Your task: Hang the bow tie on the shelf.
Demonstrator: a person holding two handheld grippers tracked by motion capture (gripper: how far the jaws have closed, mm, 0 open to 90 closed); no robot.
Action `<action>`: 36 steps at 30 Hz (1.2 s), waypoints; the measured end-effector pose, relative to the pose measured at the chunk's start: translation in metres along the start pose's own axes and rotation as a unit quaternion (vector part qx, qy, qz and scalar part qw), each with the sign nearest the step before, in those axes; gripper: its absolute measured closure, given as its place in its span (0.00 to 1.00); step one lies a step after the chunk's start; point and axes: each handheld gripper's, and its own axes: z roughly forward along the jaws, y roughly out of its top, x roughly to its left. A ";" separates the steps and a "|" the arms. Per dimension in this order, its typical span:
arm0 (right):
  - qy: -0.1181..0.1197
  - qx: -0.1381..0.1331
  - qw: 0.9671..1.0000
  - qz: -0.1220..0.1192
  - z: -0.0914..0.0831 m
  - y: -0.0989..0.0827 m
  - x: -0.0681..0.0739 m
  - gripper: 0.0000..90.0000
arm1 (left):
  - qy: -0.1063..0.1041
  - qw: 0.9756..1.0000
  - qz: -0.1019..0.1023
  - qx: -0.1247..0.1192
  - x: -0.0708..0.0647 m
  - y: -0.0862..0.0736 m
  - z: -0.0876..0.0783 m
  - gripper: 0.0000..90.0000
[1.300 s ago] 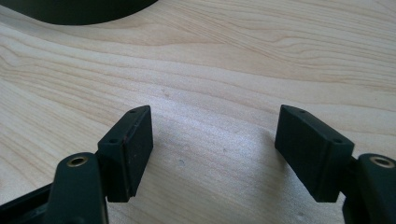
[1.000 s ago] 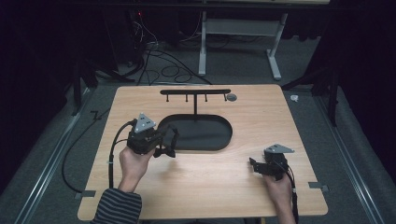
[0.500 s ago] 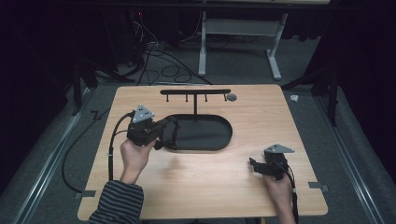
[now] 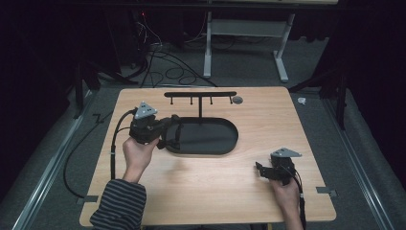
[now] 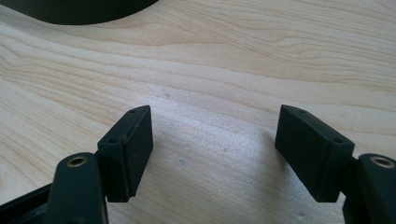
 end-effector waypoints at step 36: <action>0.001 0.000 1.000 0.000 0.000 0.000 0.000 0.32 | 0.032 0.999 -0.017 -0.007 0.023 0.032 0.019 0.97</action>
